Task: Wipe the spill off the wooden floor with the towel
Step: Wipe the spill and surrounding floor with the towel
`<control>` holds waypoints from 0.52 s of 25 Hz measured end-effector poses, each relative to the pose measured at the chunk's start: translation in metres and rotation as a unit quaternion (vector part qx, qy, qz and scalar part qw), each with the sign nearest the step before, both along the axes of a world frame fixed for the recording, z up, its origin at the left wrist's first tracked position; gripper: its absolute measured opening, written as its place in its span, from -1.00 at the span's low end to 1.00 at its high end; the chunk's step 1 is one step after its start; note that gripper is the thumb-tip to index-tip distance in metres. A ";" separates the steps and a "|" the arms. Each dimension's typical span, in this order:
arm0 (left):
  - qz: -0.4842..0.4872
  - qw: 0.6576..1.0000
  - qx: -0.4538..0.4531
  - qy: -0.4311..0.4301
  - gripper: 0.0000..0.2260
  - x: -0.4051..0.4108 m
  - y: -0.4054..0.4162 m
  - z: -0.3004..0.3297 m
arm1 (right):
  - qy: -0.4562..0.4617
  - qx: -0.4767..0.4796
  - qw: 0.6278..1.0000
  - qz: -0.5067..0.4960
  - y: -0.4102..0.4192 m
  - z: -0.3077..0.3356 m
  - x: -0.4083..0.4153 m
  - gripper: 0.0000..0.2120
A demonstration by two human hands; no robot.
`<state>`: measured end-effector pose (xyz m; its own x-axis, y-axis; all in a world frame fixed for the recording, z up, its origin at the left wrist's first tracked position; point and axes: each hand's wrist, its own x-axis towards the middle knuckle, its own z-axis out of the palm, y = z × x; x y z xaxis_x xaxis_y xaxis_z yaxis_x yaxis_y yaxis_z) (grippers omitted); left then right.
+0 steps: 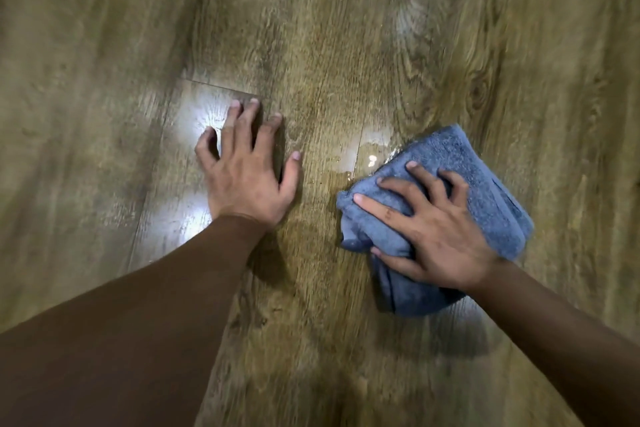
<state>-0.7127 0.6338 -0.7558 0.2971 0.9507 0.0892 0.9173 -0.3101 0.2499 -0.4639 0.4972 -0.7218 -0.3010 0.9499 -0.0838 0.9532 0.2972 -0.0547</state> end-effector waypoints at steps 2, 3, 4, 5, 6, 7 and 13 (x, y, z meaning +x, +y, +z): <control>-0.005 1.000 -0.007 -0.005 -0.49 0.000 0.000 0.000 | 0.016 0.012 0.999 -0.042 0.006 -0.003 -0.003 -0.34; -0.005 1.000 -0.010 -0.007 -0.48 0.000 0.000 0.001 | 0.020 0.018 0.997 -0.073 0.012 -0.003 -0.006 -0.36; -0.004 1.000 -0.011 -0.005 -0.48 -0.001 0.000 0.001 | 0.023 0.027 0.994 -0.107 0.020 -0.004 -0.009 -0.36; -0.003 1.000 -0.012 -0.002 -0.49 0.000 0.000 0.002 | 0.026 0.035 0.990 -0.136 0.028 -0.005 -0.012 -0.37; -0.003 1.000 -0.015 -0.001 -0.49 0.001 0.001 0.003 | 0.029 0.039 0.986 -0.158 0.037 -0.004 -0.012 -0.38; -0.003 1.000 -0.016 0.000 -0.49 0.001 0.001 0.003 | 0.030 0.041 0.983 -0.174 0.046 -0.003 -0.012 -0.38; -0.001 1.000 -0.020 0.007 -0.50 0.000 0.001 0.001 | 0.007 0.045 0.943 -0.330 0.112 -0.007 -0.021 -0.40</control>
